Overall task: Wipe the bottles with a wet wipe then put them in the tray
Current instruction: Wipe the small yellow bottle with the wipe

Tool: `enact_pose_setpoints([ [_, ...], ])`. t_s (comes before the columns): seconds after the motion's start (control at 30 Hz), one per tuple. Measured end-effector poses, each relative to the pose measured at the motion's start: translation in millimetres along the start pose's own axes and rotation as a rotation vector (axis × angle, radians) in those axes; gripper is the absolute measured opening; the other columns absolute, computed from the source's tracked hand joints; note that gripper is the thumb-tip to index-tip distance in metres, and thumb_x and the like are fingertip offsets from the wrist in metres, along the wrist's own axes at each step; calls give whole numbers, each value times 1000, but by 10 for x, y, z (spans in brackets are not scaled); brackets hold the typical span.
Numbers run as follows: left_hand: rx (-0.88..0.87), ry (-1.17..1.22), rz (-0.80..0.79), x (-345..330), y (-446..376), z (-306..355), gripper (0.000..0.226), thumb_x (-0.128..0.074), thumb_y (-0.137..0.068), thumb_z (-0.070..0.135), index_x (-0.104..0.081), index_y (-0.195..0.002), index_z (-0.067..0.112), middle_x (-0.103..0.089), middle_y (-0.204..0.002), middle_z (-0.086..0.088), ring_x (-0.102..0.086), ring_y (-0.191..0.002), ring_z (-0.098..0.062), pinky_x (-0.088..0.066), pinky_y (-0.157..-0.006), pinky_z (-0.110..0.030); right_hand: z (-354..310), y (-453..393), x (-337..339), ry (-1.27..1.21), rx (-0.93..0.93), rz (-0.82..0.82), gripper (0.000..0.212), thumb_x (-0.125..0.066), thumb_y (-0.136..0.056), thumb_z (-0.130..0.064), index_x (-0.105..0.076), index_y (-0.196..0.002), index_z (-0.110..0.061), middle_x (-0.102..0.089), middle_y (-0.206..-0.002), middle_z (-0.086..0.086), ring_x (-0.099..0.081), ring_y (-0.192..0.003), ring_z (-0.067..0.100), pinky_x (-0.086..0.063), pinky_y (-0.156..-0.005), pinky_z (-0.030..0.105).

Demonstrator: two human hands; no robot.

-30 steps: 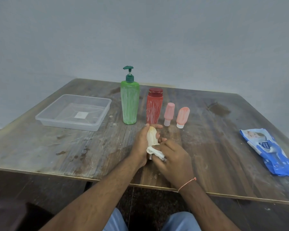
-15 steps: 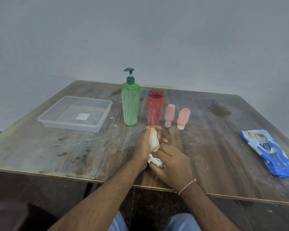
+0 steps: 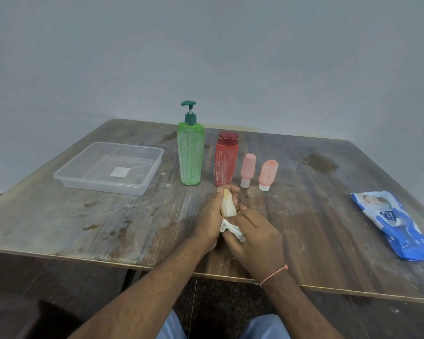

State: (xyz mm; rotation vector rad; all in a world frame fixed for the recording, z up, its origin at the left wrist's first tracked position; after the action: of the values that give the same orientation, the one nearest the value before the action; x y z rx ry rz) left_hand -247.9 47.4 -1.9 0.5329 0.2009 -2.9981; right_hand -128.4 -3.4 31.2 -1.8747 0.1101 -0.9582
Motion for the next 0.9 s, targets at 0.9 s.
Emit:
enact_pose_setpoints([
  [0.9,16,9,-59,-30,-37,34,54,-35,-105,52,-74,-122,19,-64,-89,-4,-67,-93,-25,-54,-89,-42,127,-25,-2,-263,-113,-34,3,-79,-87,-22,-81,-88,-25,-71,-84,-11,-68,-75,9,-57,-62,37],
])
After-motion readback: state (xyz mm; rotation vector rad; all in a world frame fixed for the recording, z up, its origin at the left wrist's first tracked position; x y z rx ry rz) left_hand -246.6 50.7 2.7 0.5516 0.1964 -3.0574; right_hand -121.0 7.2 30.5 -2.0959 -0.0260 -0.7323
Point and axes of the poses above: each hand's wrist, its own y-axis away from the middle knuckle, its own x-axis out of the back of the hand, z = x × y, the point moved 7 cm from there along -y, towards the middle knuckle
